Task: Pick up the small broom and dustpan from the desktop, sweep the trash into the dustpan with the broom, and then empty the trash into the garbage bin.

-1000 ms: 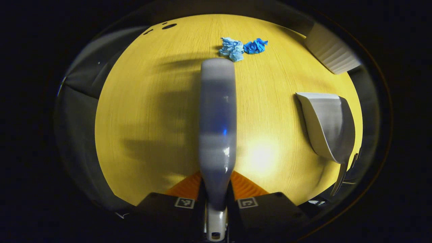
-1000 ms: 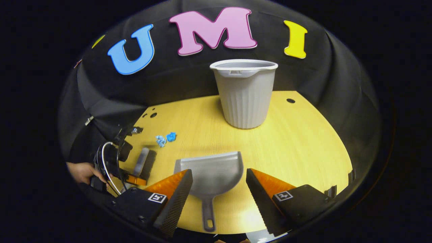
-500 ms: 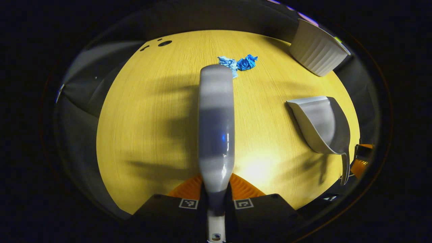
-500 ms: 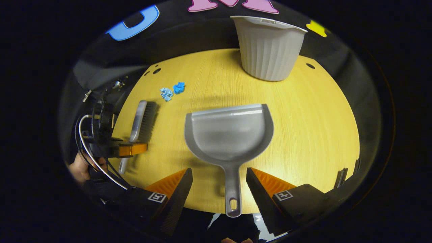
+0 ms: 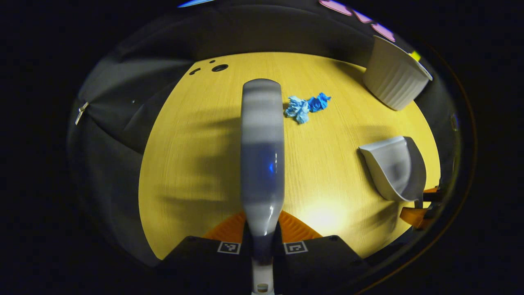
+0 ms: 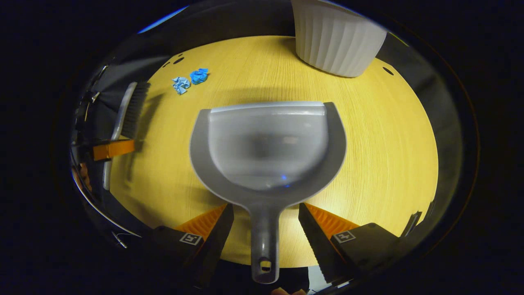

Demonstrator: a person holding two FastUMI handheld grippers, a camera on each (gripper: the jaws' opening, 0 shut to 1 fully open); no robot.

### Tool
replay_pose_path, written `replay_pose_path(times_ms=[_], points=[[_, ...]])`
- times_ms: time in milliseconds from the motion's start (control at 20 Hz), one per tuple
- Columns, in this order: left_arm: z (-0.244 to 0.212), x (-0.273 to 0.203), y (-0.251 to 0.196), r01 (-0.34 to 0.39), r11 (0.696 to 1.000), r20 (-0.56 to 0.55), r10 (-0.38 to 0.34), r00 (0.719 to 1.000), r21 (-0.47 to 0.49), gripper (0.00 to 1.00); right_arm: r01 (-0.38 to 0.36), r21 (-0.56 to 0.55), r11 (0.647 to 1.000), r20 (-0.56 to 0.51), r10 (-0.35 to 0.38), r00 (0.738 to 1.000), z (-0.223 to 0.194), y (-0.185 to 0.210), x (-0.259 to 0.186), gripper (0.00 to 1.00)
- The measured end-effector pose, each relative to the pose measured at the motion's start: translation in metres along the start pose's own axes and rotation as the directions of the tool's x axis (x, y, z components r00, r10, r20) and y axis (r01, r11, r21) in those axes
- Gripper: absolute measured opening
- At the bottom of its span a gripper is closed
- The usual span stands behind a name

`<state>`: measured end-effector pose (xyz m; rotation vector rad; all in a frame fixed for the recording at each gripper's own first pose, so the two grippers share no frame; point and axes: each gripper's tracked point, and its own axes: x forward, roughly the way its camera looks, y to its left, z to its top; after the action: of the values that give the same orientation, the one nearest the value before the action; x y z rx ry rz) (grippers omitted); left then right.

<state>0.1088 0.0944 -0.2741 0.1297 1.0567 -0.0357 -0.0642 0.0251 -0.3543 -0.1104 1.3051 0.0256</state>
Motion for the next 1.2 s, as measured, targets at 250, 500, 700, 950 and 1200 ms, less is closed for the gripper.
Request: replay_pose_path(times_ms=[250,500,700,950,1200], points=[[0.040,0.017,0.014,-0.028,0.999,0.007,0.028,1.000,-0.040,0.24,-0.024,0.022,0.999,-0.088,0.026,0.996,-0.010,0.003,0.015,0.86],[0.078,0.042,0.014,-0.040,0.996,0.001,0.040,0.999,0.080,0.24,-0.048,0.001,0.999,-0.123,0.048,0.991,-0.009,0.008,0.018,0.31],[0.089,0.060,0.017,-0.024,0.986,-0.055,0.034,0.998,0.168,0.24,-0.077,-0.091,0.993,-0.154,0.062,0.986,-0.017,-0.006,0.010,0.36],[0.107,0.077,0.025,-0.028,0.935,-0.106,0.070,0.992,0.354,0.24,-0.096,-0.212,0.972,-0.176,0.059,0.983,-0.020,-0.024,0.011,0.34],[0.128,0.086,-0.019,0.081,0.760,-0.174,0.043,0.984,0.645,0.24,-0.103,-0.288,0.952,-0.154,0.060,0.986,-0.014,-0.036,0.011,0.34]])
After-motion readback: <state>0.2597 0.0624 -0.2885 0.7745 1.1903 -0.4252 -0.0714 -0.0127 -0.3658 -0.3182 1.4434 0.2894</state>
